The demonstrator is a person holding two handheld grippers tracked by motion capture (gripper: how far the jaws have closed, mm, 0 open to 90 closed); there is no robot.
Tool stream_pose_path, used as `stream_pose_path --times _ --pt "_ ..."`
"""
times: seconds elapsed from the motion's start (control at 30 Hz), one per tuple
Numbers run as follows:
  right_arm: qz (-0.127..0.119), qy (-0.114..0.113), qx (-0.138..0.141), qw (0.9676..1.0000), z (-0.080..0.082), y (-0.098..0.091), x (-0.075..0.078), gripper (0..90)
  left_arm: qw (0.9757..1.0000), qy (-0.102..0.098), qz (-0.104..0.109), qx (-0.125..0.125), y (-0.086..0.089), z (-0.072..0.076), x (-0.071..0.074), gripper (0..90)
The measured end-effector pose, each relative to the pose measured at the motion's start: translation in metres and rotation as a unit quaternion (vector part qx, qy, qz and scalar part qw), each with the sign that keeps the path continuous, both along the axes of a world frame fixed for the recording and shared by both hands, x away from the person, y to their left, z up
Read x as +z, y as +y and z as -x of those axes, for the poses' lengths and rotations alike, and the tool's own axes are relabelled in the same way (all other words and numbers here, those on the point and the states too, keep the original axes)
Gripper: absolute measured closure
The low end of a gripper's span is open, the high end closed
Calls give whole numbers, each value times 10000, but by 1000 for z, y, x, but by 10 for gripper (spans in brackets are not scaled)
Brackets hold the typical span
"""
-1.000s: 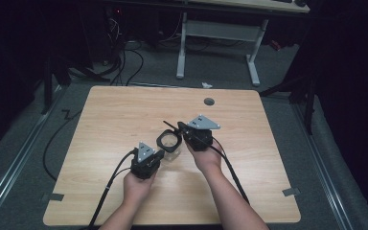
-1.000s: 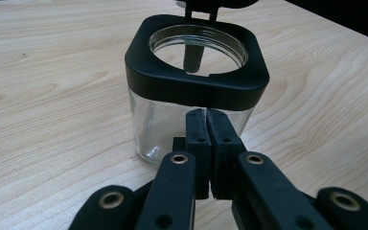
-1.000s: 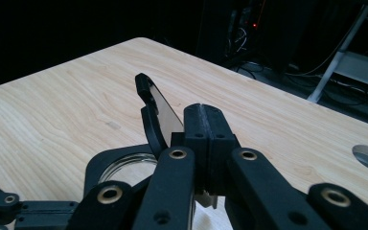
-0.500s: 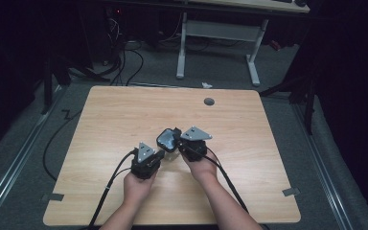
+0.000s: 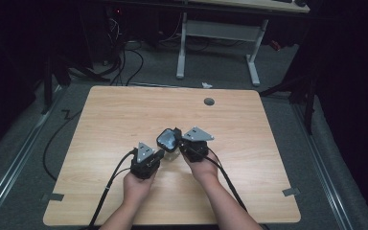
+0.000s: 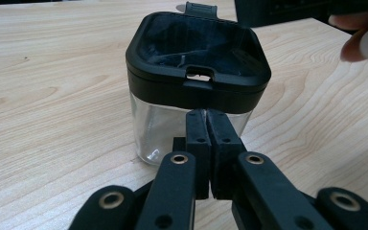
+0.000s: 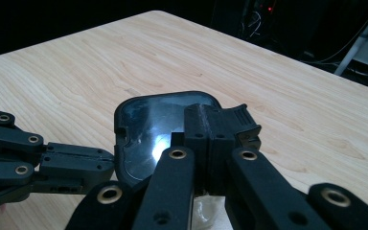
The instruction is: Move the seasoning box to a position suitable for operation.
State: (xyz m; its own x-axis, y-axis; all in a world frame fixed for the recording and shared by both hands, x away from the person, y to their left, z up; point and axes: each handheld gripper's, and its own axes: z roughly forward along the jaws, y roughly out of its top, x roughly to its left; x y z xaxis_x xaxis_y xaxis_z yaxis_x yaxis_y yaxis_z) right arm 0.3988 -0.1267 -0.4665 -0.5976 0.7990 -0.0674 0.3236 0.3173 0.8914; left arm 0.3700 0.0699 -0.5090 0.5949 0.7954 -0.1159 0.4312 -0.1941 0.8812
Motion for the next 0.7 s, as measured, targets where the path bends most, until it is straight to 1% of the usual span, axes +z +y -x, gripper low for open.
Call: stream_pose_path --times 0.03,0.2,0.27,0.37,0.43,0.5,0.53,0.57,0.63,0.67,0.7 --pt "-9 -30 13 10000 0 -1 1 900 10000 -1 5 -2 0 0 0 885" --pt "-22 -33 -28 10000 4 -7 4 891 10000 20 31 -11 1 2 1 874" --pt "-45 -33 -50 10000 6 -10 4 879 10000 18 0 -27 1 3 0 865" --pt "-58 -40 -105 9999 8 -16 4 857 9999 4 -151 -44 4 7 0 847" --pt "-94 -43 -182 9998 9 -22 4 838 9998 -9 -177 -31 6 7 0 829" --pt "-132 -41 -263 9996 9 -28 4 811 9997 -35 -258 0 13 8 1 810" --pt "-132 -41 -263 9996 9 -28 4 811 9997 -35 -258 0 13 8 1 796" --pt "-152 -40 -352 9993 11 -35 3 786 9996 -27 -296 36 19 8 2 777" --pt "-178 -43 -434 9989 12 -42 2 769 9993 -14 -362 74 25 7 2 757" --pt "-178 -43 -434 9989 12 -42 2 769 9993 -14 -362 74 25 7 2 743" --pt "-200 -84 -505 9985 15 -50 1 753 9990 -29 -429 128 32 7 2 724"
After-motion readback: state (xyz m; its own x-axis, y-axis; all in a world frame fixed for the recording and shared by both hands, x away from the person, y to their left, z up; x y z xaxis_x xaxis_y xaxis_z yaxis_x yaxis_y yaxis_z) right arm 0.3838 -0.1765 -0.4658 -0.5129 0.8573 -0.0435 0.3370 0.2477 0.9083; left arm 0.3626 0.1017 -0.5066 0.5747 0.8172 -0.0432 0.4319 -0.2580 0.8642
